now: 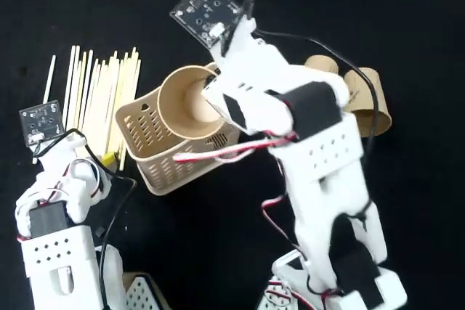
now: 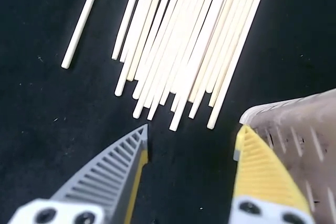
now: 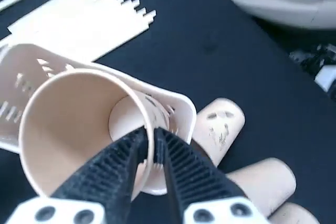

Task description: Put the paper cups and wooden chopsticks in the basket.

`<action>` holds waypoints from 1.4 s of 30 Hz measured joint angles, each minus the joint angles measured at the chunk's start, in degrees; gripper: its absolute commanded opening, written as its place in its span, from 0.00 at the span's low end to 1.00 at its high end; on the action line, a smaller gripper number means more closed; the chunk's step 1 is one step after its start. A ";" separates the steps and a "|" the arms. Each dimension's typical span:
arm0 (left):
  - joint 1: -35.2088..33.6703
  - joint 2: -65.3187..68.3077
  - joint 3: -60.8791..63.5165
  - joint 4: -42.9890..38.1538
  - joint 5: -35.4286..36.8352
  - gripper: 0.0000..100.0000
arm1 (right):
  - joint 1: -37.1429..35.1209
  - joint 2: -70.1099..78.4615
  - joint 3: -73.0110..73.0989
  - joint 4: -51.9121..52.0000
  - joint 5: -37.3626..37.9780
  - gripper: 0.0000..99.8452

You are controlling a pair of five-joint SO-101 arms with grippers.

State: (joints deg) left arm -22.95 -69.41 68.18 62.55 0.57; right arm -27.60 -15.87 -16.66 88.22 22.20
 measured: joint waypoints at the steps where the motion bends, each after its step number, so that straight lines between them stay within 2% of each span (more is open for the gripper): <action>1: 0.00 0.00 0.00 0.00 0.00 0.26 | 0.09 0.62 0.00 0.00 -0.18 0.14; 5: 0.00 0.00 0.62 0.00 0.00 0.26 | -0.26 2.37 0.00 -0.44 -1.58 0.28; 7: 0.00 0.00 0.62 0.00 0.00 0.26 | 0.00 2.46 -0.44 -0.53 -1.14 0.30; 15: 0.00 0.00 0.62 0.00 0.00 0.26 | 0.00 2.46 -6.07 -0.53 -0.62 0.27; 19: 0.00 0.00 0.62 0.00 0.00 0.26 | 5.01 2.46 -7.47 0.35 0.26 0.23; 23: 0.00 0.09 1.67 -1.76 0.00 0.26 | 14.42 2.46 -5.71 2.29 8.00 0.22; 28: 0.00 0.09 2.11 -2.64 0.00 0.26 | 23.56 2.46 5.71 2.20 21.36 0.22; 32: 0.00 0.09 2.11 -2.64 0.00 0.26 | 27.87 -0.18 19.16 -4.40 25.85 0.22; 38: 0.00 0.09 2.11 -2.64 0.00 0.26 | 29.89 -1.76 36.66 -20.22 21.63 0.22; 42: 0.00 0.09 2.11 -2.64 0.00 0.26 | 29.98 0.70 43.52 -33.58 21.80 0.22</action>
State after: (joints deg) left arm -22.95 -69.32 70.29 59.91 0.57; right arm 2.37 -15.16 26.86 54.64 44.00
